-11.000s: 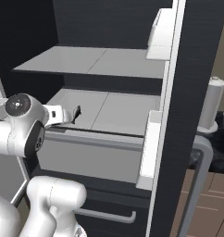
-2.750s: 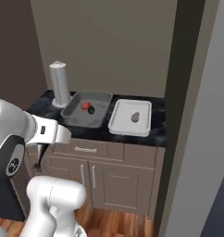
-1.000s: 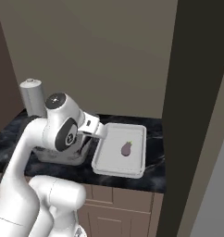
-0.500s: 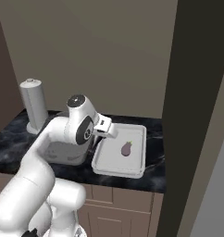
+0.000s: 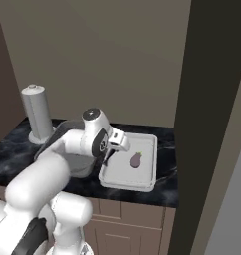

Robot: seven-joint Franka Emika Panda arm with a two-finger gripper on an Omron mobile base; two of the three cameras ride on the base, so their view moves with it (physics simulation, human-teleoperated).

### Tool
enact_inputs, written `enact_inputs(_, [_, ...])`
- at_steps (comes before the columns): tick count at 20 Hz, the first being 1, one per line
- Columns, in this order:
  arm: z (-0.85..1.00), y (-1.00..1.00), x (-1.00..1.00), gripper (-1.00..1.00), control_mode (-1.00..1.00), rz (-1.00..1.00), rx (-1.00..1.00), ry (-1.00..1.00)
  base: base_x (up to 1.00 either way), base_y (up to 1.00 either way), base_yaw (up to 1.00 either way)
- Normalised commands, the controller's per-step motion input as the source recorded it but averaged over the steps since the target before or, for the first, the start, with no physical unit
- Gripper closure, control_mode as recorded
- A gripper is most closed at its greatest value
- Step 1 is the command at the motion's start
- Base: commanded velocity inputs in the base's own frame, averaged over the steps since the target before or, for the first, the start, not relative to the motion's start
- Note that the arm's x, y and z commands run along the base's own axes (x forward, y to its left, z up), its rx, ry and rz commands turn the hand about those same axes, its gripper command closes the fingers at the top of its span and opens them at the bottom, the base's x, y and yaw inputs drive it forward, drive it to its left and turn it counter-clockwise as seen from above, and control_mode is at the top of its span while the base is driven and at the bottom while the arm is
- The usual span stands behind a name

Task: Place one eggplant and one fish in each tupperware on the nearby counter, to pack two identical lunches.

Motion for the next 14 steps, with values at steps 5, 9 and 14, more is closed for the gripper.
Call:
enact_inputs(5, [-0.39, -0.2, 0.36, 1.0, -1.0, 0.0, 0.0, 0.02, 0.0, 0.0, 0.0])
enact_inputs(9, [-0.27, -0.08, 0.59, 1.0, -1.0, 0.03, 0.0, 0.06, 0.0, 0.0, 0.0])
enact_inputs(14, [-0.25, 0.0, 0.7, 1.0, -1.0, 0.06, 0.0, 0.04, 0.0, 0.0, 0.0])
